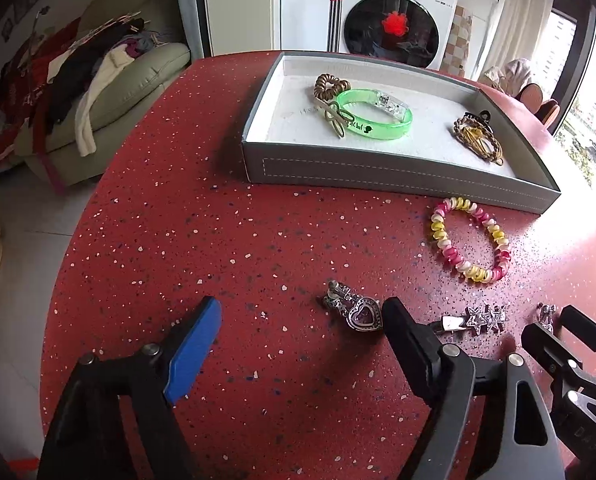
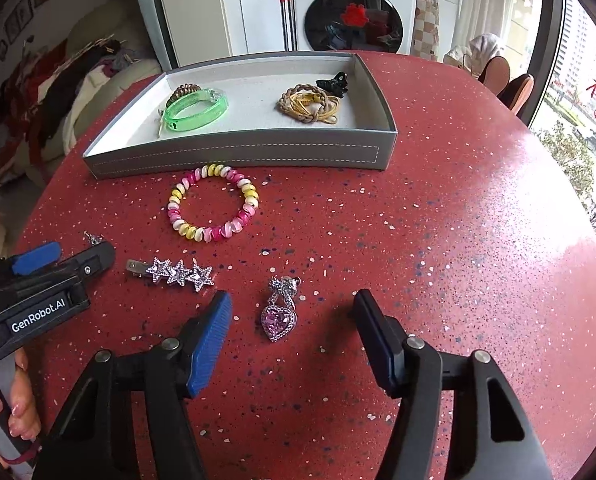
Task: Organize jewelry
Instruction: 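Grasp the silver heart pendant with the left tool while the right tool grasps the pink heart pendant, then carry both heart pendants into the tray while opening both tools to release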
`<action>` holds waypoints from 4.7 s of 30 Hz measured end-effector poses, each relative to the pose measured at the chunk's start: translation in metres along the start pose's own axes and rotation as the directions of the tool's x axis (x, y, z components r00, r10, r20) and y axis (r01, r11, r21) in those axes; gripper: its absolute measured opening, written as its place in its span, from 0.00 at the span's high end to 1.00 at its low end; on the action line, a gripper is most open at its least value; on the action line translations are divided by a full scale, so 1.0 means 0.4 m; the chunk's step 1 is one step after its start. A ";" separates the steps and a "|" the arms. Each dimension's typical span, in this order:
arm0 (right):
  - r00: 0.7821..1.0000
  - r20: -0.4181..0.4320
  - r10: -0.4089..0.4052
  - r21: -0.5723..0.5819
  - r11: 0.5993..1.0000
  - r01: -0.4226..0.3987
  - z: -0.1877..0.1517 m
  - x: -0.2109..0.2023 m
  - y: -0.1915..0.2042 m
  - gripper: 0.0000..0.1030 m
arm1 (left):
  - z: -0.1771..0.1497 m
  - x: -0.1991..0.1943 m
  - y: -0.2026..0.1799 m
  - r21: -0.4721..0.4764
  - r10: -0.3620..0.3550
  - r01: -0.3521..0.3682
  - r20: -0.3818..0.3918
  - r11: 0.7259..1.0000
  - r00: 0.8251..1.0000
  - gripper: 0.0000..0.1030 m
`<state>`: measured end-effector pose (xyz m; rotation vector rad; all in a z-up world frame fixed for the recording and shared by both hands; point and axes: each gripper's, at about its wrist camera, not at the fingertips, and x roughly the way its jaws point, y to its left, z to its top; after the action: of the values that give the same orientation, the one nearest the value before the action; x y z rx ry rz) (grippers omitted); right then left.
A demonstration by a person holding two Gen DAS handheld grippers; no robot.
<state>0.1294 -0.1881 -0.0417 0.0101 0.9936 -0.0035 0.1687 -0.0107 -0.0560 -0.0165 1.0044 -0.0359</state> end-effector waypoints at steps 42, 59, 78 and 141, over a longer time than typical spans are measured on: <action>0.981 0.089 0.171 0.133 0.974 -0.182 0.087 -0.087 -0.103 0.81 | 0.038 -0.105 0.031 0.106 -0.164 0.156 0.074 0.982 0.984 0.65; 0.972 0.118 0.202 0.103 0.971 -0.214 0.295 -0.046 -0.106 0.81 | 0.244 -0.099 0.017 0.129 -0.187 0.172 0.122 0.977 0.975 0.65; 0.982 0.051 0.182 0.131 0.974 -0.187 0.395 0.135 -0.100 0.81 | 0.368 0.093 -0.033 0.133 -0.114 0.105 0.064 0.985 0.991 0.65; 0.973 0.102 0.209 0.149 0.964 -0.222 0.364 0.103 -0.095 0.28 | 0.328 0.058 -0.053 0.168 -0.033 0.008 0.149 0.986 0.988 0.64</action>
<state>0.2738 -0.2275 0.0030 0.2634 0.9002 0.1158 0.2915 -0.0332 -0.0044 0.1227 0.8470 -0.1363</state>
